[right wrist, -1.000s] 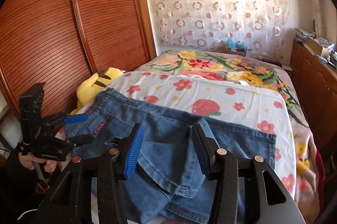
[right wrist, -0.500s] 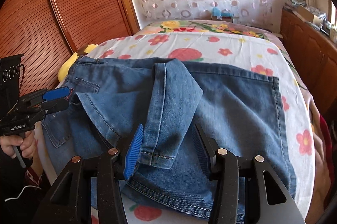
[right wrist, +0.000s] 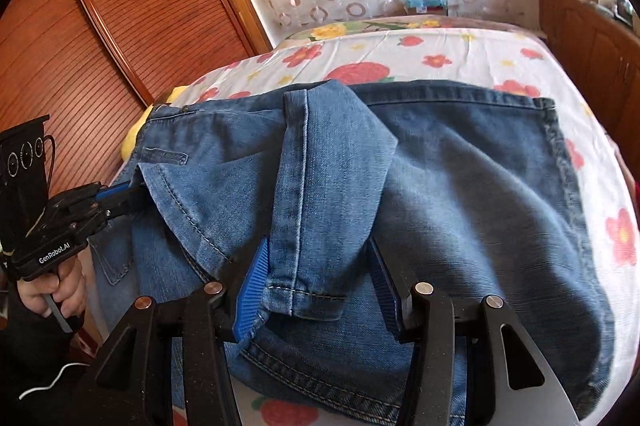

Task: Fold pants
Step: 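Move both open tools to the edge of the folded jeans, then close both tools on the jeans edge and lift it over the rest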

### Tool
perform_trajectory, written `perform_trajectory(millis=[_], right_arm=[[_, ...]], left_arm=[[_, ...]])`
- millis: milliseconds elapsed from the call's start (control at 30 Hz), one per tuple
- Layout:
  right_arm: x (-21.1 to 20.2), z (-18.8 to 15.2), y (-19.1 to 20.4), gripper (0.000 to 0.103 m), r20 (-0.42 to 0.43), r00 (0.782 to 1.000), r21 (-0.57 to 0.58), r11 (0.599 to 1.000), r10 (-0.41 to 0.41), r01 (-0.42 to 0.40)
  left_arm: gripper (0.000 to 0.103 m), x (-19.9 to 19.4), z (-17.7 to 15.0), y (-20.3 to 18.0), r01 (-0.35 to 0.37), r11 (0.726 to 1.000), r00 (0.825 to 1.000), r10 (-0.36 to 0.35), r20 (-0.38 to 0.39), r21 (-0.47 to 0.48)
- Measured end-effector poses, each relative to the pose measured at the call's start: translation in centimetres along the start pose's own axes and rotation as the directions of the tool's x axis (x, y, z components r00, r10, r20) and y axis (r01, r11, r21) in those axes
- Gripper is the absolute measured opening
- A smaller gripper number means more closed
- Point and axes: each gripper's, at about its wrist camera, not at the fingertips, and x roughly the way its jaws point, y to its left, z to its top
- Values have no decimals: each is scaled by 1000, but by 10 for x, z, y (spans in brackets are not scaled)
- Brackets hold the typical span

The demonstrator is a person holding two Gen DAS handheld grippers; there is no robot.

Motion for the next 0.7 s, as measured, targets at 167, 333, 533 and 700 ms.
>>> perform_trajectory(millis=[167,333,533,700], right_arm=[[-4,4,6,9,40,999,-33,999,-5,6],[-33,25,21,7,145,989,-64,998,9,0],[-62,71,63,7,248,967,-178,984,57,-12],[-64,96,100,7,284,954,-269,963,98,-19]], left_arm=[[7,-25,9,-3,11,1000,998,-12,63,7],[6,-68,19,-2,-6,1000,986,5,170,9],[6,-114,24,13,-47,999,965,50,257,-18],[6,-142,21,31,-96,994,952,105,287,-45]])
